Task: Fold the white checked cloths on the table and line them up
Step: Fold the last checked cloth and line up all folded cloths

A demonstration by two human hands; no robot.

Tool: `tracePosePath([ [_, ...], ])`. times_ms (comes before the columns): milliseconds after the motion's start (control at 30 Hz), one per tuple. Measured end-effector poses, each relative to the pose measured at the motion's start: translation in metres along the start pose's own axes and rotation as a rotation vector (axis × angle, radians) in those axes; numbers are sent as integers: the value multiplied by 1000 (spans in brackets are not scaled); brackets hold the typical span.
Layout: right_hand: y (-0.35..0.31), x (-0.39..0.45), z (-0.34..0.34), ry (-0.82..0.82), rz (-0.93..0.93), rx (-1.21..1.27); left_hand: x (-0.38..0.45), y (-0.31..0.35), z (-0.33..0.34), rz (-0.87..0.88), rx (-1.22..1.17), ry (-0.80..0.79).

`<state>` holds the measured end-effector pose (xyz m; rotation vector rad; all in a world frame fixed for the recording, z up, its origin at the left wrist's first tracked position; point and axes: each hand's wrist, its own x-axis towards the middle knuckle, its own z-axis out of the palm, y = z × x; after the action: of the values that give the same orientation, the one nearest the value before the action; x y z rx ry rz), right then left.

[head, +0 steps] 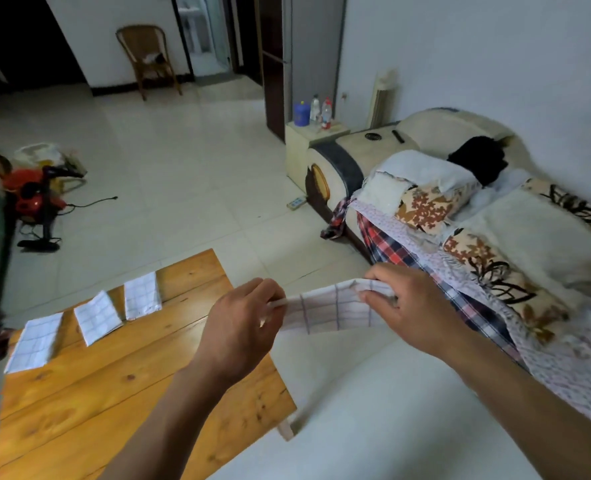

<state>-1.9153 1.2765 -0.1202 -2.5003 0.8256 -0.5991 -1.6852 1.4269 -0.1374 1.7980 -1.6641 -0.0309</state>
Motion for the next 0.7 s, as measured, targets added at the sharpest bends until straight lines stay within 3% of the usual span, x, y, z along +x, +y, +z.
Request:
tracePosePath([
  [167,64,-8,-59,59,44,21,57,55,50,-21,-21,-8],
  [333,118,13,-85,84,71,44,114,71,79,19,11,-45],
  [700,202,163,-74,10,45,-27,238,-23,146,-107,-151,33],
])
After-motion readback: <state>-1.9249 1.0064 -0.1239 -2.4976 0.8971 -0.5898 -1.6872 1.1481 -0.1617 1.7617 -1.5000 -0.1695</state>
